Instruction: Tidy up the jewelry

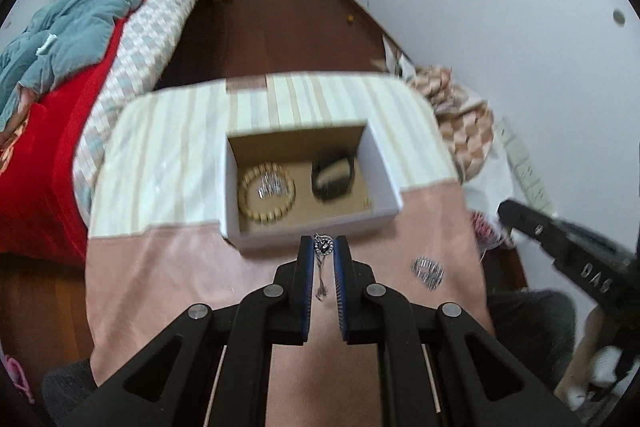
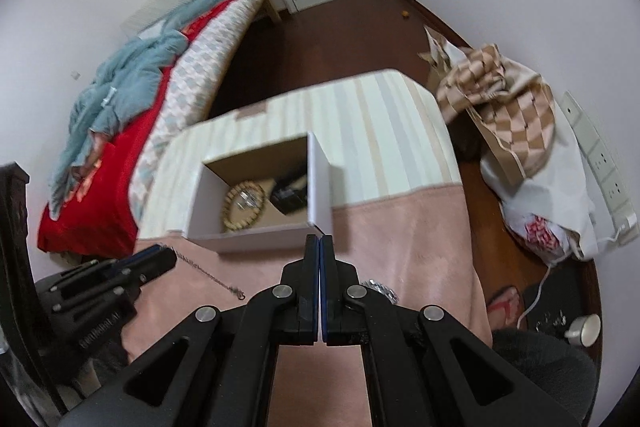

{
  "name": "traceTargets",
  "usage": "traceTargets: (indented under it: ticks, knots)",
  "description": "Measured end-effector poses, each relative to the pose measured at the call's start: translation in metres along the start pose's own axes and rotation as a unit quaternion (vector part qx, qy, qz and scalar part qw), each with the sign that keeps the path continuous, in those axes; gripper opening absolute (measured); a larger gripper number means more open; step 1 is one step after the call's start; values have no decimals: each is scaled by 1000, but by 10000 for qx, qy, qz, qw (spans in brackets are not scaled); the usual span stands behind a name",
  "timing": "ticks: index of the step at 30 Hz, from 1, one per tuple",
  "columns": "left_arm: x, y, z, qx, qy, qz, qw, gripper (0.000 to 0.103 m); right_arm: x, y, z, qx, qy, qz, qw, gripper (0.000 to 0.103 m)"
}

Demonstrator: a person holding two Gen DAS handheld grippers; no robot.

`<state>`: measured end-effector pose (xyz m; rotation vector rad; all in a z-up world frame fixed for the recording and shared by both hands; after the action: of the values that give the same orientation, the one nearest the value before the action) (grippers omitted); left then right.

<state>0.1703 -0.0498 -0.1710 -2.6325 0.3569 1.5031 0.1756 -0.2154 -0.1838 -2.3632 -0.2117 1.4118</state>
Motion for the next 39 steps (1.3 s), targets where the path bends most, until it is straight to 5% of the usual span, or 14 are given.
traceTargets:
  ticks: [5,11,14,16,21,22,23,25,31,39]
  knots:
    - [-19,-10,-23,-63,292,-21,9996,7,-6,-8,-16,-26,95,-100,9999,0]
    - [4,0,-5,5,15,7,10000,7,44,55,7,928,-793,80,9925,1]
    - [24,12,10,98,-234,43,9997,7,70,79,30,1122,-1177,236,9864,23]
    - [36,19,20,123,-387,87,9991,7,87,86,44,1057,-1333,384,9847,50]
    - [51,26,35,122,-628,156,9978,7,117,92,68,756,-1482,790,9829,47]
    - [51,27,36,133,-634,154,9978,7,121,91,70,679,-1477,828,9832,27]
    - [50,27,36,143,-637,152,9977,7,124,89,71,514,-1383,970,9843,18]
    - [47,26,35,145,-627,153,9978,7,126,85,71,348,-1284,1005,9860,12]
    - [25,19,15,76,-396,249,9989,7,94,57,52,402,-900,518,9938,12]
    - [-22,1,-47,-96,243,444,9987,7,15,-27,-19,-4,-240,-452,9987,12]
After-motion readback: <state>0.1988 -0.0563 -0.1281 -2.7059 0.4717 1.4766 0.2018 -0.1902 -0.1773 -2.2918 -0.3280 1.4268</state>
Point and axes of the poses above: each gripper's, at about its wrist camera, not at the fingertips, and x roughly the way its jaws point, y to its right, z to its underside, the point moved 9 cm from there along x, roughly the way its jaws point, and after that the axes turned 11 degrees about x, right-handed, at the moved point
